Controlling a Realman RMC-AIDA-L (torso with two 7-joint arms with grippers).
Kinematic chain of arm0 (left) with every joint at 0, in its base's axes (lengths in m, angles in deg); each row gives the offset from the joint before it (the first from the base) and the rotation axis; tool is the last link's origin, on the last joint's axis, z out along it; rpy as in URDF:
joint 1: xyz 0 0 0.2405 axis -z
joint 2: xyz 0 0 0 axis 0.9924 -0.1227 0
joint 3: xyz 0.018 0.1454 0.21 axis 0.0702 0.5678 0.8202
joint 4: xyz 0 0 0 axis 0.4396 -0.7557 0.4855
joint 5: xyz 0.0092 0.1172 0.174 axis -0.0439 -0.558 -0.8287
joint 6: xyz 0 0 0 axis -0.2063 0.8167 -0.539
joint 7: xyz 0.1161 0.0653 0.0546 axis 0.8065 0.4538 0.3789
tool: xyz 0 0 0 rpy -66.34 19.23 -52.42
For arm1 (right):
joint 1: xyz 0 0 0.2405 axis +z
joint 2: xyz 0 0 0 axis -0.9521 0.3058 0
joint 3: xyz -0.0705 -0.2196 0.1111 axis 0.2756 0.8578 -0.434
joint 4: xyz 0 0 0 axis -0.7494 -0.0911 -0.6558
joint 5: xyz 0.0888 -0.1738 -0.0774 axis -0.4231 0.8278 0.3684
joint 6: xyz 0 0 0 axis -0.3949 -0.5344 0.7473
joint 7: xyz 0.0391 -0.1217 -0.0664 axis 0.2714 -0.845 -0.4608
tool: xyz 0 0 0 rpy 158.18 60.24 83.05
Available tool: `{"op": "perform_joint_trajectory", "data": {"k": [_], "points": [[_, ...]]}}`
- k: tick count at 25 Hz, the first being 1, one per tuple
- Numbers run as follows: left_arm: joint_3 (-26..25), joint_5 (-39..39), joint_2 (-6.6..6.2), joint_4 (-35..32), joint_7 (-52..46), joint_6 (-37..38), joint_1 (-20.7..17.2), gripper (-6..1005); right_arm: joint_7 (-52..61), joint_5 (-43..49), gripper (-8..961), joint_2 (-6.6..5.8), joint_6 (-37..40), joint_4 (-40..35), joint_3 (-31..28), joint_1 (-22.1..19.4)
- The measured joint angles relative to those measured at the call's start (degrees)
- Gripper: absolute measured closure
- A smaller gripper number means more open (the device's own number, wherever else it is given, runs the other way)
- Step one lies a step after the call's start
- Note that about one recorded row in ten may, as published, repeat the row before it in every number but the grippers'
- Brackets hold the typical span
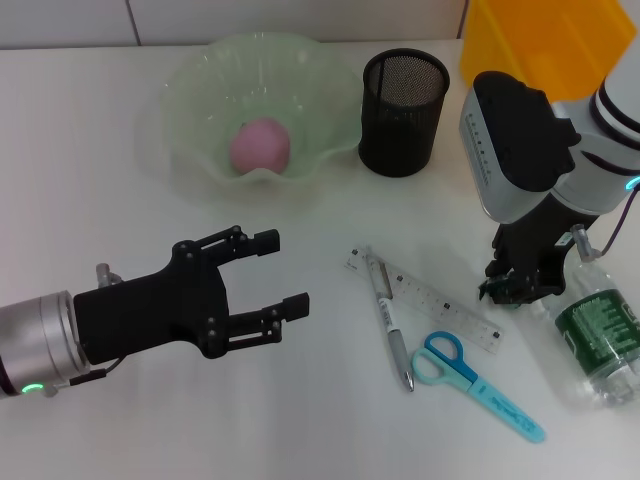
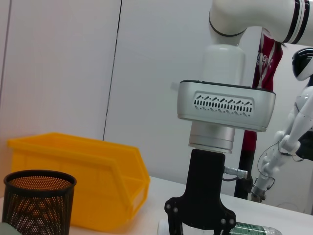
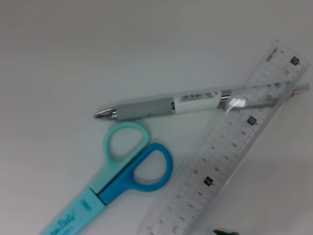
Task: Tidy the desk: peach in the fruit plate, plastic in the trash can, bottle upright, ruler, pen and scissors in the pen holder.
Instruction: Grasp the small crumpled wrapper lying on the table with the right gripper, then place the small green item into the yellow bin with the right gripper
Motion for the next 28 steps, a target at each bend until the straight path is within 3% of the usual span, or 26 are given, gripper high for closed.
{"op": "perform_joint_trajectory", "data": {"k": [7, 12, 14, 19, 28], "points": [[-0.1, 0.0, -0.07, -0.2, 0.0, 0.0, 0.1, 204, 1.2, 0.2, 666, -0.08, 0.3, -2.5, -0.1, -0.4], [-0.1, 0.0, -0.15, -0.2, 0.0, 0.0, 0.2, 205, 4.1, -1.1, 666, -0.09, 1.5, -10.3, -2.1, -1.2], [-0.1, 0.0, -0.16, -0.3, 0.0, 0.0, 0.3, 205, 5.5, -5.0, 655, -0.30, 2.3, -16.5, -6.4, -1.6], [0.0, 0.0, -0.16, -0.3, 0.2, -0.1, 0.4, 205, 8.0, -5.7, 628, -0.41, -0.3, -22.7, -14.5, -2.1], [0.0, 0.0, -0.24, -0.3, 0.2, 0.2, 0.4, 206, 8.5, -5.8, 580, -0.96, -5.1, -28.1, -26.4, -6.3]]}}
